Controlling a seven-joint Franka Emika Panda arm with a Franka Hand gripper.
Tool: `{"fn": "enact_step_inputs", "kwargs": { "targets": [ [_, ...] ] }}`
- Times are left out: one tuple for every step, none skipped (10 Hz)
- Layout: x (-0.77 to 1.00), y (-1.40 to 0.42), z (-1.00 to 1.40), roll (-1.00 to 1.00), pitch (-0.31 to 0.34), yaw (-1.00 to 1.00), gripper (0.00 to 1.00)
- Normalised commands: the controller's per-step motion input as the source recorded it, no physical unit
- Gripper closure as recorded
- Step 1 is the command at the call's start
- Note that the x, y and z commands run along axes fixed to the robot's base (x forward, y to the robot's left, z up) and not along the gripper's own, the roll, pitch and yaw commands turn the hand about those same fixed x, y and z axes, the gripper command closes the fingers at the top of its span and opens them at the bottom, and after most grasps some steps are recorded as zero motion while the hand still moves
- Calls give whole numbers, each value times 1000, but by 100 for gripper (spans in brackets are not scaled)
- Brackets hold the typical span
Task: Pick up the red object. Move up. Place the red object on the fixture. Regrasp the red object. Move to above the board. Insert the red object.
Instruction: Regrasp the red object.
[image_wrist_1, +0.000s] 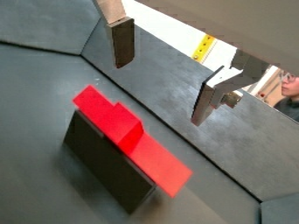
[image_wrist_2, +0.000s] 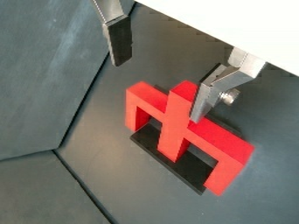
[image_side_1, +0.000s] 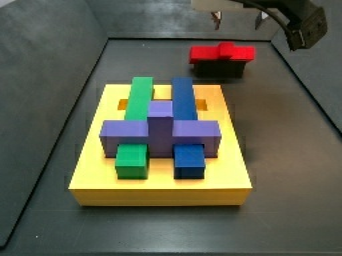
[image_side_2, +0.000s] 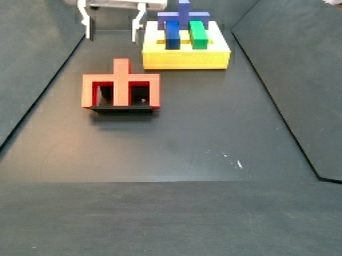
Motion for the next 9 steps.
{"fn": "enact_step_inputs", "kwargs": {
  "targets": [
    [-171, -40, -500, 397, -297, 249, 0],
    [-180, -66, -417, 383, -220, 214, 0],
    [-80, -69, -340, 369, -174, 197, 0],
    [0, -106, -303, 317, -109, 134, 0],
    [0, -57, -323, 383, -51, 71, 0],
    [0, -3, -331, 437, -29, 51, 0],
    [0, 0, -334, 477, -9, 46, 0],
    [0, 0, -303, 566, 0, 34, 0],
    [0, 0, -274, 614, 0, 23, 0]
  ]
}}
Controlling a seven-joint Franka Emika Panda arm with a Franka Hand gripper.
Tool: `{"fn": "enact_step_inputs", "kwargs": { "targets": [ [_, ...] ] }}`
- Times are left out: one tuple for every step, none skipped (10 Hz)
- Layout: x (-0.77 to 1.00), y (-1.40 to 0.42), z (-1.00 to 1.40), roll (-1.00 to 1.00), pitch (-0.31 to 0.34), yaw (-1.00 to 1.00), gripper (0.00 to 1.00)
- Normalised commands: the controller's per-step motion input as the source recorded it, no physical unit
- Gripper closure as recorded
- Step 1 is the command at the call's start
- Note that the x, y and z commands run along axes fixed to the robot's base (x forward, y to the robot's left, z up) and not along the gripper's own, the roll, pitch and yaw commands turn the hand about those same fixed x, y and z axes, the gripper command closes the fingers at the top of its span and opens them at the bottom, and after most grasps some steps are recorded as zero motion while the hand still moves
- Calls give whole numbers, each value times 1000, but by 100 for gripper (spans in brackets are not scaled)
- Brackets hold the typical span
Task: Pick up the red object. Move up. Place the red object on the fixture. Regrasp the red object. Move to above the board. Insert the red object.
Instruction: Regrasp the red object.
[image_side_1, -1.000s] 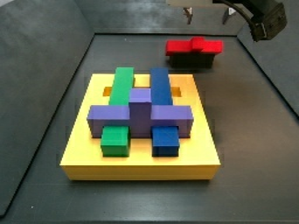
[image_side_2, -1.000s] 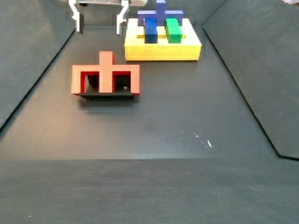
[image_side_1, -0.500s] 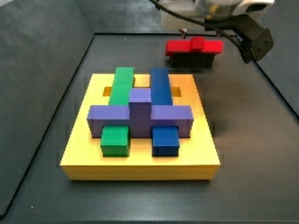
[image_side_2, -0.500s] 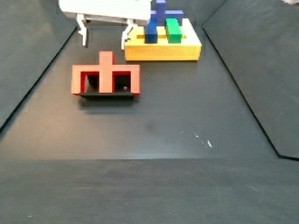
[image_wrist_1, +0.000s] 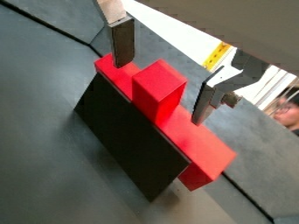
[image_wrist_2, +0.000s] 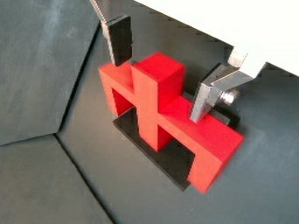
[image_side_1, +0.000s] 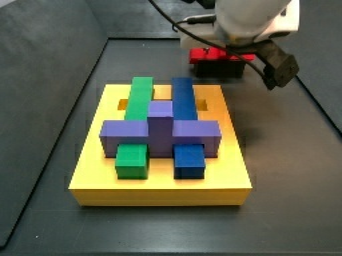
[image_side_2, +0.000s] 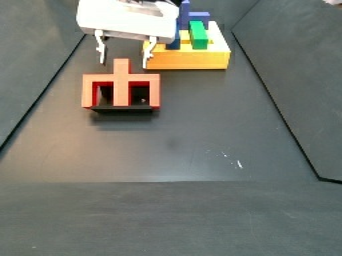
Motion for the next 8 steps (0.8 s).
{"fn": "enact_step_inputs", "kwargs": {
  "targets": [
    [34, 0, -183, 640, 0, 0, 0],
    [169, 0, 0, 660, 94, 0, 0],
    [166, 0, 0, 554, 131, 0, 0],
    [163, 0, 0, 306, 89, 0, 0],
    [0, 0, 0, -40, 0, 0, 0],
    [-189, 0, -169, -303, -77, 0, 0],
    [-66, 0, 0, -511, -74, 0, 0],
    [0, 0, 0, -440, -40, 0, 0]
  ]
}}
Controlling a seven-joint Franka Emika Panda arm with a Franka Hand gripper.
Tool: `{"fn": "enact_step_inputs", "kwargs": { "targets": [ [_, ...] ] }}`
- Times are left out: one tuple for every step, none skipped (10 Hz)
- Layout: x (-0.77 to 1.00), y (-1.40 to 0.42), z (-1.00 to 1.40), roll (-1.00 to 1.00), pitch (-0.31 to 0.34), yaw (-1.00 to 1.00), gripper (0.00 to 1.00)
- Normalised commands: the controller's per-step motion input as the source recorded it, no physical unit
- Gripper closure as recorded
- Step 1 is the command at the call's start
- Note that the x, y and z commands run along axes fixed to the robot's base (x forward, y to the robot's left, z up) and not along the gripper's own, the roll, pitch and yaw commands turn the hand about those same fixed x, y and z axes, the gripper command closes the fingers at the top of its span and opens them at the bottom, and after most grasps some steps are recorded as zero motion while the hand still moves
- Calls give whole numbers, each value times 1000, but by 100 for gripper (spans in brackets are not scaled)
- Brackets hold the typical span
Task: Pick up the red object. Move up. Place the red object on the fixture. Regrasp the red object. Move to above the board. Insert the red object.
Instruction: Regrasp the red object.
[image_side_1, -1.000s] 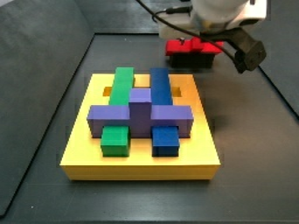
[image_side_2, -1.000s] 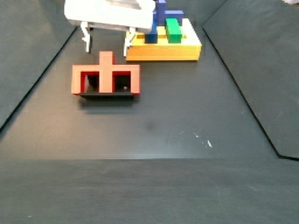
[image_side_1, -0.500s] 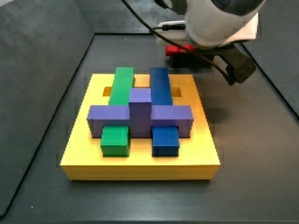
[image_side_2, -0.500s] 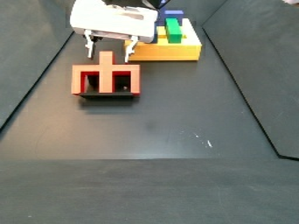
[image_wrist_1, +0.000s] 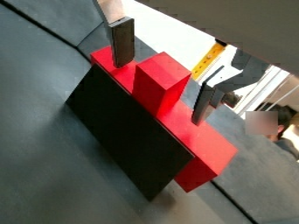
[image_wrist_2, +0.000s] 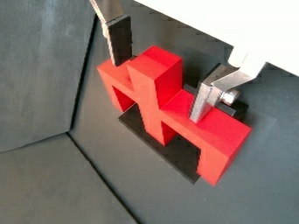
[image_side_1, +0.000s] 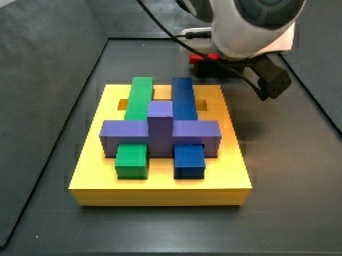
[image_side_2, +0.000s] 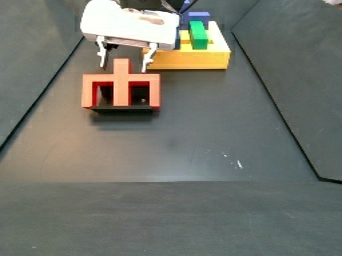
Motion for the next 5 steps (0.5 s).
{"fn": "enact_step_inputs", "kwargs": {
  "targets": [
    [0, 0, 37, -303, 0, 0, 0],
    [57, 0, 83, -129, 0, 0, 0],
    [0, 0, 0, 14, 0, 0, 0],
    [26, 0, 0, 177, 43, 0, 0],
    [57, 0, 0, 254, 117, 0, 0]
  ]
}}
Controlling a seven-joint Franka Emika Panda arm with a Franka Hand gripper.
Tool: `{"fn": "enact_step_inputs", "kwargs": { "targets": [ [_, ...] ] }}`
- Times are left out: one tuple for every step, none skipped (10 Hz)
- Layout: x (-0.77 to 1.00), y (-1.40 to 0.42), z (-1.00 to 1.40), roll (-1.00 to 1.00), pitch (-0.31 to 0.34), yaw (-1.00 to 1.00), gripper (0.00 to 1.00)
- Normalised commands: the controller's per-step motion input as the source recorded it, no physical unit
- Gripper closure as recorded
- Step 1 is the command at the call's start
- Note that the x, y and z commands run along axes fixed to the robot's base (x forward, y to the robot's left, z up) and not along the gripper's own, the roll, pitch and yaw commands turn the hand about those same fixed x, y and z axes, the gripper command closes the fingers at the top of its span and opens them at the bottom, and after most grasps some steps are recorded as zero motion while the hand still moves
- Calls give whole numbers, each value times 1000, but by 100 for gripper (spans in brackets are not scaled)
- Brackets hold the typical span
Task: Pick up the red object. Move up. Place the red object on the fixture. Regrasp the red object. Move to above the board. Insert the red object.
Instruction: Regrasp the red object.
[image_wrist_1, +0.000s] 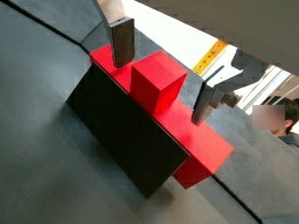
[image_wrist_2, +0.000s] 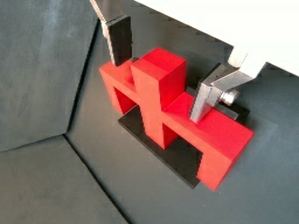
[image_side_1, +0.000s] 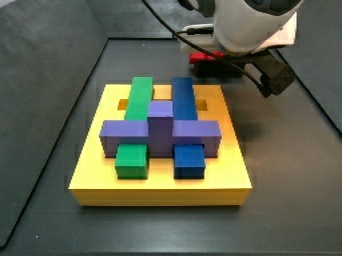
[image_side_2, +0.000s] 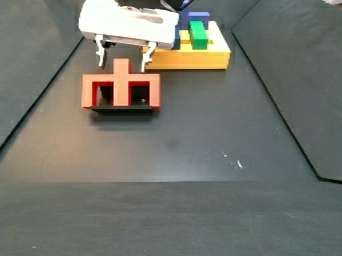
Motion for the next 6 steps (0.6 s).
{"fn": "enact_step_inputs", "kwargs": {
  "targets": [
    [123, 0, 0, 189, 183, 0, 0],
    [0, 0, -63, 160, 74, 6, 0],
    [0, 0, -31, 0, 11, 0, 0],
    [0, 0, -31, 0, 20, 0, 0],
    [29, 0, 0, 0, 54, 0, 0],
    [40, 0, 0, 0, 51, 0, 0]
  ]
}}
